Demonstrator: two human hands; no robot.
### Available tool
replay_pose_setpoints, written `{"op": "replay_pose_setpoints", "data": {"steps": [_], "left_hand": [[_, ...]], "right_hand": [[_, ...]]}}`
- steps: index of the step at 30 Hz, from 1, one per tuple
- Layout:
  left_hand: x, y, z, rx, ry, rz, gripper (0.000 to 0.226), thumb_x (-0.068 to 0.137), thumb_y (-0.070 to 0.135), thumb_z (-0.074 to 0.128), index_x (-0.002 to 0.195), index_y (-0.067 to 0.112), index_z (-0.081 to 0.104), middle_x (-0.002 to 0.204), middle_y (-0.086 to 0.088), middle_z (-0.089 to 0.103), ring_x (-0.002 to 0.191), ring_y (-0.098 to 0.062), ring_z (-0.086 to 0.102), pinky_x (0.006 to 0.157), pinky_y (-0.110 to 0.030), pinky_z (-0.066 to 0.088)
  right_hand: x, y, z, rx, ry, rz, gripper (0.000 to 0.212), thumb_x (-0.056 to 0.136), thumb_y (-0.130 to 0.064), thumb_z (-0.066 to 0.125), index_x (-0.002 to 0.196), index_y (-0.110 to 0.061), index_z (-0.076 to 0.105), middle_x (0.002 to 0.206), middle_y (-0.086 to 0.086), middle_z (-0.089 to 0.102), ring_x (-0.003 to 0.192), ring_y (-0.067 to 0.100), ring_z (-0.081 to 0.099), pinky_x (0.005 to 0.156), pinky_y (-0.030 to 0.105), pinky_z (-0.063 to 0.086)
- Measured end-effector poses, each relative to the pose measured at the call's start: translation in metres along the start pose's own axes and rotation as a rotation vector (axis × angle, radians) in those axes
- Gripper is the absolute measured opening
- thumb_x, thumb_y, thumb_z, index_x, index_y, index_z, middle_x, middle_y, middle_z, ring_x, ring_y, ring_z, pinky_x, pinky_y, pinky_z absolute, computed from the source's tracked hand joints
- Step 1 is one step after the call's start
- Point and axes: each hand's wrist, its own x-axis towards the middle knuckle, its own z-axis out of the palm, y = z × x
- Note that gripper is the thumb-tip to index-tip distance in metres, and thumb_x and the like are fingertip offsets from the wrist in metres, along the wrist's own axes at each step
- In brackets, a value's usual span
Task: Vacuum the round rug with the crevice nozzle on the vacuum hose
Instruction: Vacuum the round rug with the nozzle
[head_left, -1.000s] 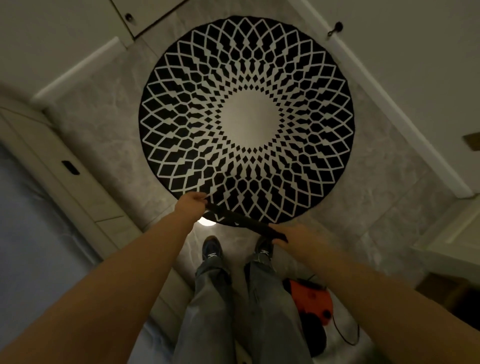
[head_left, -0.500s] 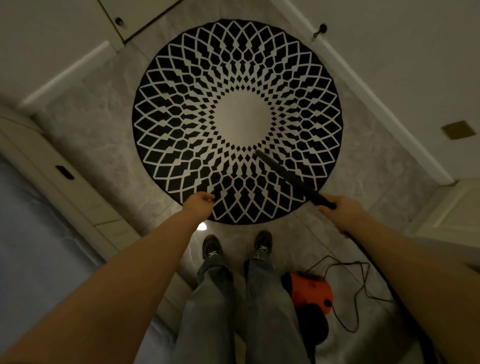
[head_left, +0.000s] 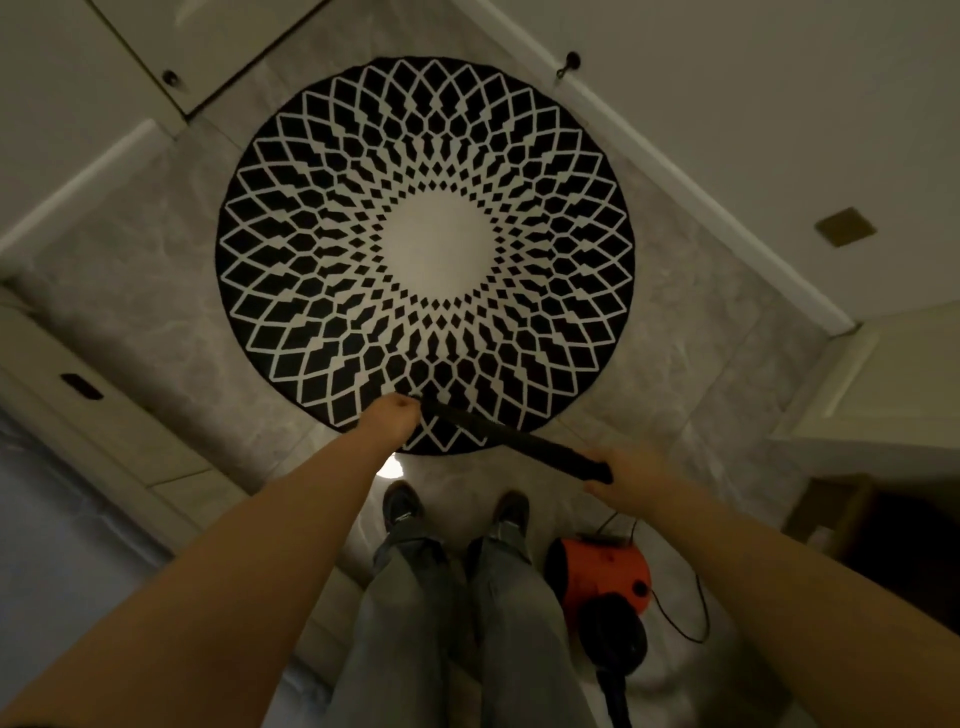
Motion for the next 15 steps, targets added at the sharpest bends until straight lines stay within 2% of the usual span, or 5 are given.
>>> {"op": "replay_pose_setpoints", "data": {"steps": [2, 6, 10, 11, 15], "left_hand": [[-0.004, 0.007, 0.008, 0.033, 0.002, 0.024, 0.03, 0.097, 0.018, 0.045, 0.12, 0.007, 0.061, 0.119, -0.016, 0.059, 0.111, -0.031, 0.056, 0.098, -0.038, 0.046], [-0.007, 0.02, 0.023, 0.086, -0.009, 0.07, 0.031, 0.097, 0.021, 0.045, 0.122, 0.011, 0.06, 0.125, -0.014, 0.059, 0.115, -0.032, 0.055, 0.103, -0.041, 0.044], [-0.007, 0.028, 0.041, 0.129, -0.008, 0.096, 0.029, 0.095, 0.017, 0.047, 0.12, 0.009, 0.06, 0.12, -0.014, 0.059, 0.11, -0.031, 0.057, 0.099, -0.04, 0.047], [-0.006, 0.03, 0.047, 0.141, -0.011, 0.102, 0.029, 0.095, 0.016, 0.048, 0.12, 0.008, 0.06, 0.119, -0.015, 0.06, 0.108, -0.03, 0.058, 0.098, -0.041, 0.048], [-0.007, 0.04, 0.068, 0.175, -0.033, 0.1, 0.025, 0.095, 0.015, 0.047, 0.116, 0.009, 0.061, 0.104, -0.015, 0.057, 0.092, -0.026, 0.055, 0.09, -0.038, 0.049]], "right_hand": [[0.0, 0.02, -0.017, 0.042, 0.02, 0.055, 0.035, 0.088, -0.04, 0.057, 0.122, -0.031, 0.059, 0.105, 0.005, 0.069, 0.085, 0.015, 0.061, 0.081, 0.031, 0.053], [0.002, 0.058, -0.045, 0.152, 0.151, 0.221, 0.04, 0.093, -0.033, 0.056, 0.131, -0.02, 0.057, 0.106, 0.011, 0.067, 0.091, 0.025, 0.064, 0.082, 0.035, 0.054], [0.0, 0.085, -0.054, 0.336, 0.209, 0.364, 0.044, 0.094, -0.027, 0.055, 0.137, -0.016, 0.052, 0.077, 0.007, 0.055, 0.063, 0.02, 0.053, 0.056, 0.027, 0.045], [-0.003, 0.089, -0.053, 0.35, 0.22, 0.373, 0.044, 0.094, -0.028, 0.056, 0.136, -0.015, 0.053, 0.076, 0.007, 0.056, 0.061, 0.02, 0.053, 0.055, 0.027, 0.046], [-0.017, 0.084, -0.026, 0.361, 0.181, 0.31, 0.04, 0.092, -0.033, 0.057, 0.126, -0.013, 0.06, 0.095, 0.012, 0.067, 0.078, 0.025, 0.064, 0.068, 0.033, 0.055]]}}
